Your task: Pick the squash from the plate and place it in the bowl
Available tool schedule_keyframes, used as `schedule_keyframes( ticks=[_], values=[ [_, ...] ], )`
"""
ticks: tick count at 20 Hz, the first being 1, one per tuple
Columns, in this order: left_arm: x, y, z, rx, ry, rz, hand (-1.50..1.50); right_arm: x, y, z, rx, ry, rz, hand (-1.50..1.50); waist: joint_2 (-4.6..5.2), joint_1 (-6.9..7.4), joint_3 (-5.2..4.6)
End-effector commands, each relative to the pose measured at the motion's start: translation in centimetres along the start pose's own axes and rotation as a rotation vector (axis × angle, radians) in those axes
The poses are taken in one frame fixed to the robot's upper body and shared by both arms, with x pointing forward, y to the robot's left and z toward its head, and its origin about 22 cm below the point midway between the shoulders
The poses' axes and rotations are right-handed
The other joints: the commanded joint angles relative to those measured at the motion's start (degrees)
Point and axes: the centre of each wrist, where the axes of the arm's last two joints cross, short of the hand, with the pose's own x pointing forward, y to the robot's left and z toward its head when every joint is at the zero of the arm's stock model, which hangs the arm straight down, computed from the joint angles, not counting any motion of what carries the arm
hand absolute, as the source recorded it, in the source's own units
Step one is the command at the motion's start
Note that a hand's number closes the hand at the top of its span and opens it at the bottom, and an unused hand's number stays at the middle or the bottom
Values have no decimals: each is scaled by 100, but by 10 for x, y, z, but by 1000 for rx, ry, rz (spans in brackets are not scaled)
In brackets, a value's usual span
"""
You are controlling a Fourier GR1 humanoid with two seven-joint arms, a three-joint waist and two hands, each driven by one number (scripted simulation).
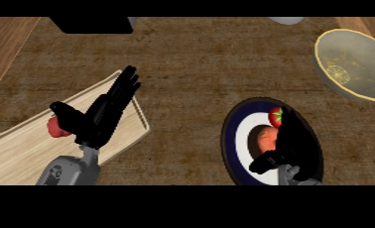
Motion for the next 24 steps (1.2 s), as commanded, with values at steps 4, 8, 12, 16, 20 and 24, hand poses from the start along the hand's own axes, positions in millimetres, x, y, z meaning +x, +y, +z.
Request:
schedule_keyframes(
  ticks=[4, 8, 12, 16, 20, 24],
  values=[
    [-4, -9, -12, -11, 4, 13, 0, -3, 19, -15, 8, 117, 37, -150, 3, -41, 1],
    [-2, -3, 21, 2, 21, 16, 0, 10, 5, -20, -7, 143, 22, -150, -6, 18, 2],
    [-5, -4, 7, -13, 1, 11, 0, -1, 33, -13, -10, 132, 16, -150, -3, -18, 1],
    [-6, 4, 4, 6, 11, -1, 0, -11, 40, -32, -13, 145, 25, -150, 0, -16, 2],
    [4, -11, -4, 0, -6, 16, 0, -30, 46, -42, -33, 129, -5, -150, -1, -28, 2],
    [-6, -1, 14, 0, 21, 10, 0, -18, 38, -51, -47, 85, -44, 150, -4, -9, 2]
  ],
)
